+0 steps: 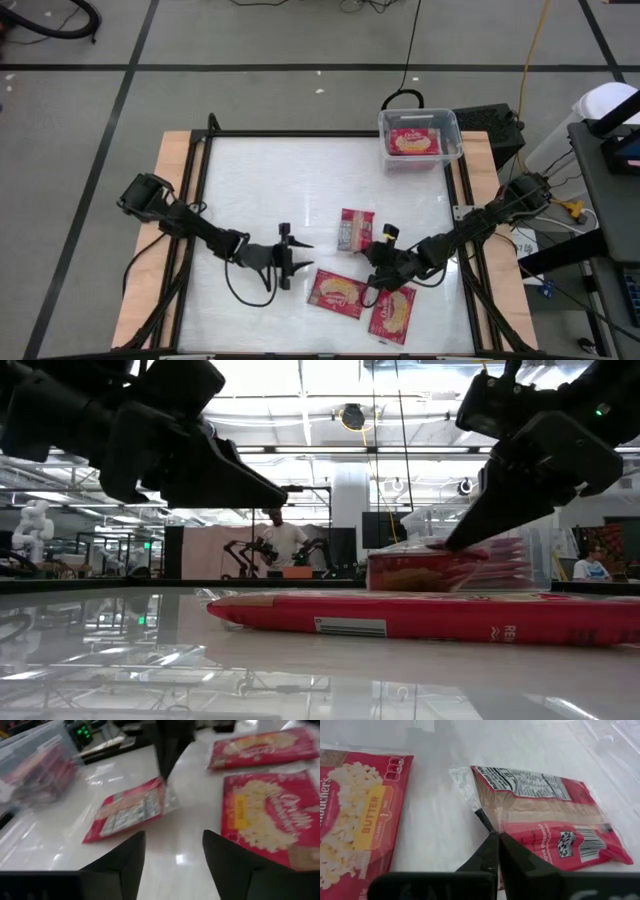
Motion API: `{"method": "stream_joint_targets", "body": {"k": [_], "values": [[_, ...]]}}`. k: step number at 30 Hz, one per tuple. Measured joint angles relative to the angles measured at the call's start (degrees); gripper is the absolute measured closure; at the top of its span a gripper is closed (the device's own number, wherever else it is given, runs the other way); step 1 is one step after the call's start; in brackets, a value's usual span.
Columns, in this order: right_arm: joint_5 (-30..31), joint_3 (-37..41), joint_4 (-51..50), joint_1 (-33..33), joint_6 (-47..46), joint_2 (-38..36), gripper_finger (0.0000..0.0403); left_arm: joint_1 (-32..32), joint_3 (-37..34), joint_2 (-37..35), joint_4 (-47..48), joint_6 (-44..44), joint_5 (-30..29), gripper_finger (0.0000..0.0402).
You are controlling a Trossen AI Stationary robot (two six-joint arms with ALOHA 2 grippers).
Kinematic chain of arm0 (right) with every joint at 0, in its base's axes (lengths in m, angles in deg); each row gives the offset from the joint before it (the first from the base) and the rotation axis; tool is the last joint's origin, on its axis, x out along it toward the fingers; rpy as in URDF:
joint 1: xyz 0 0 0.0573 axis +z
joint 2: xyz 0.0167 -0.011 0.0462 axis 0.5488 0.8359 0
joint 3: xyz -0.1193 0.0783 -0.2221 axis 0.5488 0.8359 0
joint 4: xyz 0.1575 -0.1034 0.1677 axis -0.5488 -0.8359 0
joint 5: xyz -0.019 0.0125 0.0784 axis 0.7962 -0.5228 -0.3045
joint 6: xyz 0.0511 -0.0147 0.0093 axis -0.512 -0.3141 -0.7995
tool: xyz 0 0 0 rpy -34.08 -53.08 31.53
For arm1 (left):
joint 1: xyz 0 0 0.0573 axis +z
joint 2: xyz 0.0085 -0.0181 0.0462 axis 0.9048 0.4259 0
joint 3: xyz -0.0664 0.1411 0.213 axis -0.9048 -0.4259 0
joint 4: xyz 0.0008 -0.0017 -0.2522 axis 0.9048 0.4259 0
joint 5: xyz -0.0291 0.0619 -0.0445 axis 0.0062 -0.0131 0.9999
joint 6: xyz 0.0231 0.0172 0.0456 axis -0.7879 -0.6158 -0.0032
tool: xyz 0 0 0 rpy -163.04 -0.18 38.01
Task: Sort popcorn bags into baskets
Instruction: Put the red popcorn bag into the transparent bin
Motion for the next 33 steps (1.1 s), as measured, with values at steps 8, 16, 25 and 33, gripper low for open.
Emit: {"method": "stream_joint_targets", "body": {"k": [8,16,25,33], "values": [[0.4,-0.1,0.5,0.0,0.0,0.0,0.0403,-0.2,1.4,5.0,-6.6,-3.1,1.8,0.0124],[0.6,-0.1,3.0,0.0,0.0,-0.1,0.0403,0.1,6.9,12.6,-6.6,-5.6,1.1,0.0097],[0.4,-0.1,3.7,0.0,-1.6,-0.1,0.0403,3.5,13.8,17.5,-6.7,-11.8,-2.8,0.0144],[0.3,-0.2,7.0,0.0,0.0,-0.1,0.0403,7.3,16.4,17.6,-5.6,-18.1,7.6,0.021]]}}
